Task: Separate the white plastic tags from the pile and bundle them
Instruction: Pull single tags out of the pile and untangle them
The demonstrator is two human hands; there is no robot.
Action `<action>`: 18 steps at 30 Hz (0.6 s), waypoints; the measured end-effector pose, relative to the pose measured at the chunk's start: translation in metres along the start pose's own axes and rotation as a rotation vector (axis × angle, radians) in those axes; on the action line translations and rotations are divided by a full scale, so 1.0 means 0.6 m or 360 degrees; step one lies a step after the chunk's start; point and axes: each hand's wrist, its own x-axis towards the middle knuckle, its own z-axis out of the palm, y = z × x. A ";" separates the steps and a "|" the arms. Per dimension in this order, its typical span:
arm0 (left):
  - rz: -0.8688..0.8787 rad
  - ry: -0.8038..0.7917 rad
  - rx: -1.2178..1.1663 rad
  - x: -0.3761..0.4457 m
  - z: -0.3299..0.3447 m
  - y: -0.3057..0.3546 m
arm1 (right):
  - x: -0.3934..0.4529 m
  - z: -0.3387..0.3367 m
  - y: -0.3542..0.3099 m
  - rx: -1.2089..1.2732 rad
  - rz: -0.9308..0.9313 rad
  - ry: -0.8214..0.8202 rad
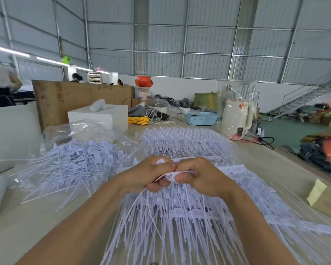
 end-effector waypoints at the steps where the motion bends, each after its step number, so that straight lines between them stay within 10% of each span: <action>1: 0.0030 -0.0049 -0.0066 -0.002 -0.001 -0.001 | -0.003 -0.004 -0.002 0.0130 -0.0023 -0.0019; 5: 0.0219 -0.0057 -0.0468 -0.001 -0.003 0.005 | -0.013 -0.022 -0.008 0.0484 -0.0114 0.0115; 13: 0.0427 0.0399 -0.0760 0.037 0.017 -0.009 | 0.002 -0.013 0.002 -0.0083 -0.0040 0.0717; 18: 0.0371 0.0346 -0.0999 0.040 0.026 -0.003 | -0.005 -0.024 -0.014 0.0597 -0.0188 0.0791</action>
